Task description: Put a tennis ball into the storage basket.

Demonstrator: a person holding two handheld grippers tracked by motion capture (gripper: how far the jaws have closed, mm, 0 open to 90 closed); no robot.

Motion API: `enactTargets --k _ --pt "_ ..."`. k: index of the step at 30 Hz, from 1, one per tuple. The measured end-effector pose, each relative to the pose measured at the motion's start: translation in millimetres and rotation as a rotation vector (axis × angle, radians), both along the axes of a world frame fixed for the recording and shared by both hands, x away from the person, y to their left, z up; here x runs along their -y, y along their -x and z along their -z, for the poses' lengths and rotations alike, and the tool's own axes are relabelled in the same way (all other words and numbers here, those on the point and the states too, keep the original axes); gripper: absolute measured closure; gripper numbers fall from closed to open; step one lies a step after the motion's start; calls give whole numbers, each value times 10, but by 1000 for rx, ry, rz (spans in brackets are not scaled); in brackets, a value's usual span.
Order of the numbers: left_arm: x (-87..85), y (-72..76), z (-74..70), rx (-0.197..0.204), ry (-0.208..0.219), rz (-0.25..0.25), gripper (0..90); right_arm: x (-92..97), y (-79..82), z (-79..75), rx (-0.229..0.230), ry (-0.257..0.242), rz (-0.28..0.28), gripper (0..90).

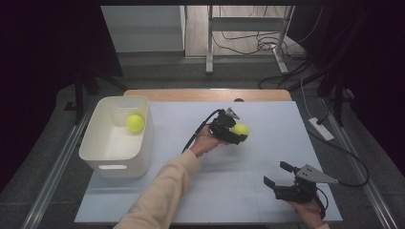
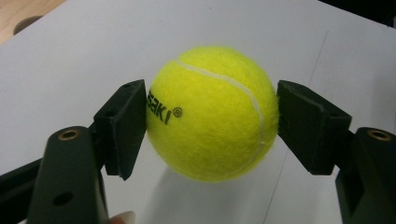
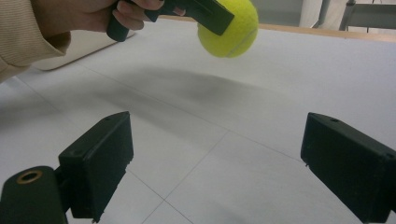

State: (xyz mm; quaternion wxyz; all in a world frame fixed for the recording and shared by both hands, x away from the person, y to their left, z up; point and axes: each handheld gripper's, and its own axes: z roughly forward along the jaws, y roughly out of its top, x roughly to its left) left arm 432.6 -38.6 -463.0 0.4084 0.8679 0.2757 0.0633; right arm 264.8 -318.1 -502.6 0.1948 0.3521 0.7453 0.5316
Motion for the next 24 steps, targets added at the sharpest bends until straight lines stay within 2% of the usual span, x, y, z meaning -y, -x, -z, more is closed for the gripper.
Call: enactTargets --k 7,24 --pt "-71 35 -47 11 -1 -5 284 -4 -1 0 -1 2 0 92" --pt "-239 160 -176 40 30 -11 284 -22 1 1 -2 5 -2 92"
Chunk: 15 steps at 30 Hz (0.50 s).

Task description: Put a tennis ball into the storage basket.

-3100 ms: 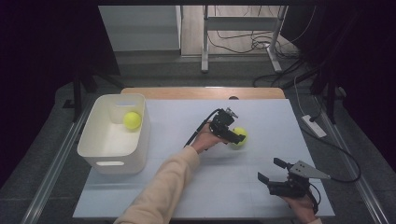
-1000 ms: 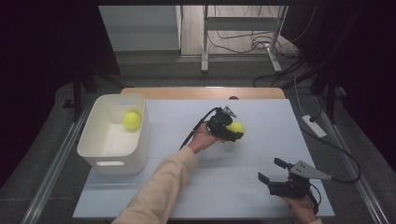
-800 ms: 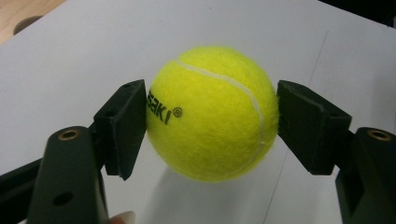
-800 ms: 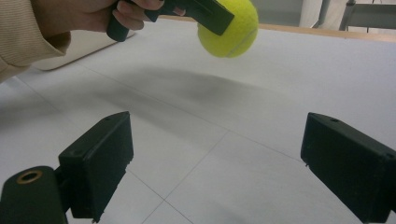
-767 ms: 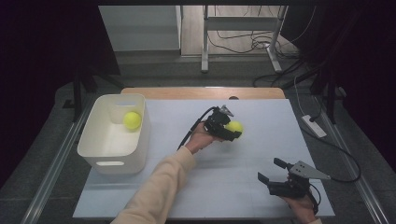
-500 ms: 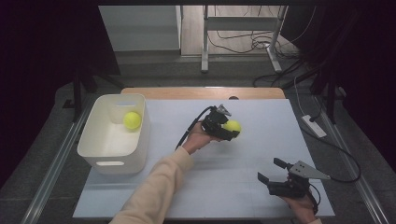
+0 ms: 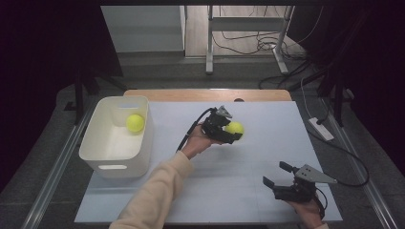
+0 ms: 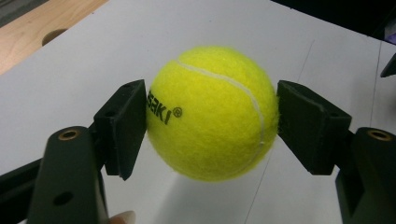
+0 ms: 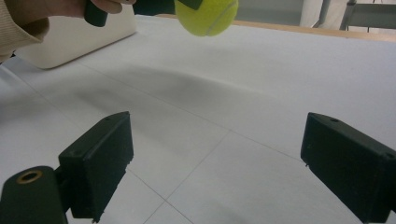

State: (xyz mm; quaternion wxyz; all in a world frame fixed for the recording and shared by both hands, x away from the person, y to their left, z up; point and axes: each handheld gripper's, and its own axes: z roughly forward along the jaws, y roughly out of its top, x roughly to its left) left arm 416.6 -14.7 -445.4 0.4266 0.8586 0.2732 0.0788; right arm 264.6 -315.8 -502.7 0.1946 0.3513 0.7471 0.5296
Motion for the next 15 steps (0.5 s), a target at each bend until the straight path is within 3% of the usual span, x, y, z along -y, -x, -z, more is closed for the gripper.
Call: enactTargets --k 15 --pt "-218 107 -103 28 25 -26 284 -12 -6 2 2 6 -1 92"
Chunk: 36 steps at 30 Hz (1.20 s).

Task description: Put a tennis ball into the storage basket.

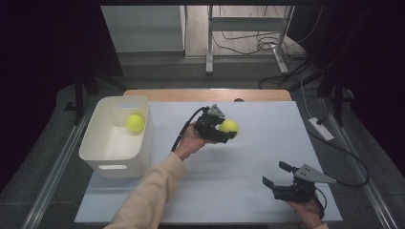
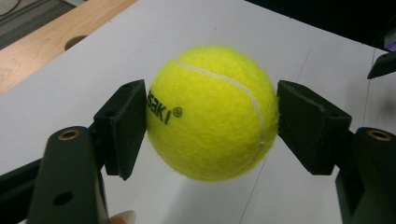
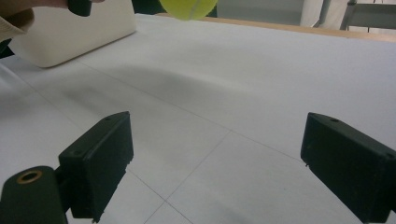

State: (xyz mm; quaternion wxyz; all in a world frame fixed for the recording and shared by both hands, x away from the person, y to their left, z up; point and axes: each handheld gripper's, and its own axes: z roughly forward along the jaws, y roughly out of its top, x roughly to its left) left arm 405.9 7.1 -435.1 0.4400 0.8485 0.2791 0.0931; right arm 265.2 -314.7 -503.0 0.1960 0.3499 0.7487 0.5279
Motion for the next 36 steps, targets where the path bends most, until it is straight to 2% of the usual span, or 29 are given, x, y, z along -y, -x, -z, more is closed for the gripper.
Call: enactTargets --k 15,36 --pt "-195 111 -113 37 13 -20 284 -15 -1 1 3 4 -1 93" --pt "-433 244 -222 63 41 -52 284 -15 -2 0 3 10 4 95"
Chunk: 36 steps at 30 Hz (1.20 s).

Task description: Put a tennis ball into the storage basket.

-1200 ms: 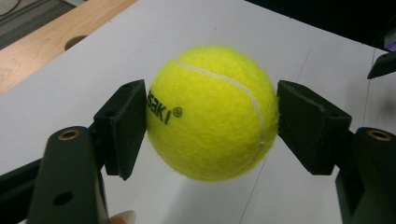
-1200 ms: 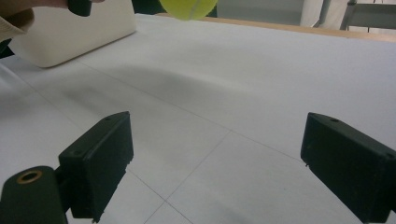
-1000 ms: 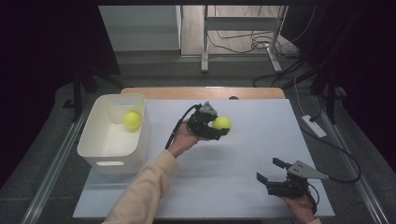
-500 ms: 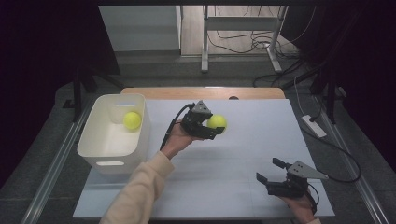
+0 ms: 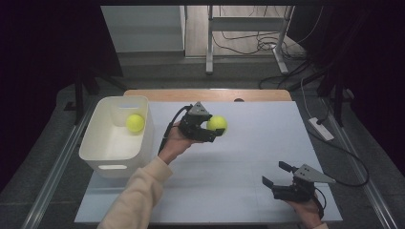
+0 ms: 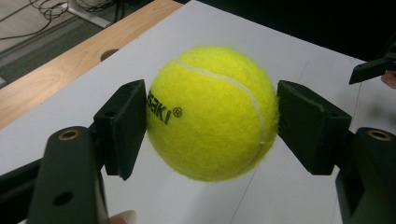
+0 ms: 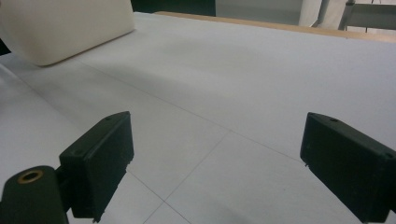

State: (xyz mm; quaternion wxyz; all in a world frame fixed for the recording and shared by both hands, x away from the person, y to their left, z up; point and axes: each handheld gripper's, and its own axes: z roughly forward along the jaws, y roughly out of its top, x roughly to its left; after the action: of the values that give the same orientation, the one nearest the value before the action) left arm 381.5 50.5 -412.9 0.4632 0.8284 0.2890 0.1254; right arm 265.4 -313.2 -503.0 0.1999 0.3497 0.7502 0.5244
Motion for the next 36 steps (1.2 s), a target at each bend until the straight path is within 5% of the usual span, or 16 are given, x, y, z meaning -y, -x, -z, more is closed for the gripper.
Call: enactTargets --k 36 --pt "-437 169 -120 44 31 -70 284 -24 -14 1 1 0 -7 95"
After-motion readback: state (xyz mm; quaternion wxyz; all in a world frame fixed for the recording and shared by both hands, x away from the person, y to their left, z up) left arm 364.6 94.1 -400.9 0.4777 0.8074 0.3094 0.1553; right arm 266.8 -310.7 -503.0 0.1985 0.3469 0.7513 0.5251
